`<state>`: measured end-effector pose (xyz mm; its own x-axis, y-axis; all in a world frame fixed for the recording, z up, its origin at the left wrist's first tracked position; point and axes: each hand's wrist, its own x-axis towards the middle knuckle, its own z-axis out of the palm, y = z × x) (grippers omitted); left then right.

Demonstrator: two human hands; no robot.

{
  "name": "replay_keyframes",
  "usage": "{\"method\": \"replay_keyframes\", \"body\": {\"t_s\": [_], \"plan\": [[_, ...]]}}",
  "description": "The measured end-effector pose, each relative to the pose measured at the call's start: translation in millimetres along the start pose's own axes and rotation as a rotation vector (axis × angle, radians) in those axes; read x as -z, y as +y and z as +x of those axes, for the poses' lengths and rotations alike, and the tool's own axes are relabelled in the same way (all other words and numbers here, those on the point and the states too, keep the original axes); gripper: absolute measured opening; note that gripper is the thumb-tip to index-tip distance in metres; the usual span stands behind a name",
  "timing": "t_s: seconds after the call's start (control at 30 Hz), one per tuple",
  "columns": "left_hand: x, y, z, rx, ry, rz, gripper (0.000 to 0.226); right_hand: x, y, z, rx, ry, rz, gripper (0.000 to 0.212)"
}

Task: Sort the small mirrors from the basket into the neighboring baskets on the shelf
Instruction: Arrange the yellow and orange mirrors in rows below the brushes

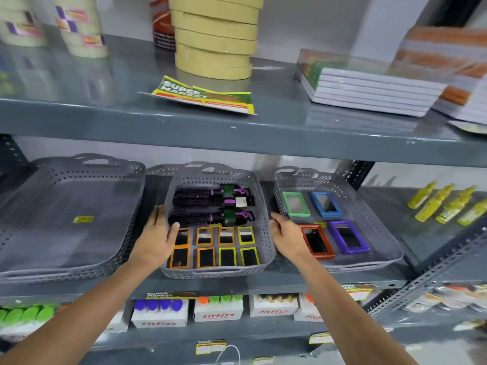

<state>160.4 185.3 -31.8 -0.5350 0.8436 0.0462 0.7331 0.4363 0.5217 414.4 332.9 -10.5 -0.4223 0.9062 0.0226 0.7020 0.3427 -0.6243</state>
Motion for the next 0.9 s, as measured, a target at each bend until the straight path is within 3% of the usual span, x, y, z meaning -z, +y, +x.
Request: {"method": "replay_keyframes", "body": {"t_s": [0.13, 0.3, 0.4, 0.53, 0.9], "plan": [[-2, 52, -5, -0.13, 0.108, 0.067, 0.066, 46, 27, -3, 0.089, 0.223, -0.031, 0.032], [-43, 156, -21, -0.358, 0.002, 0.038, 0.072, 111, 101, 0, -0.052, 0.365, -0.19, 0.031], [-82, 206, -28, -0.439, -0.068, 0.144, 0.075, 141, 145, 2, -0.191, 0.298, -0.327, 0.031], [-120, 235, -31, -0.416, -0.201, 0.289, 0.073, 150, 183, -2, -0.371, 0.098, -0.418, 0.042], [-127, 228, -32, -0.457, -0.214, 0.477, 0.065, 140, 204, -5, -0.357, 0.116, -0.31, 0.051]]}}
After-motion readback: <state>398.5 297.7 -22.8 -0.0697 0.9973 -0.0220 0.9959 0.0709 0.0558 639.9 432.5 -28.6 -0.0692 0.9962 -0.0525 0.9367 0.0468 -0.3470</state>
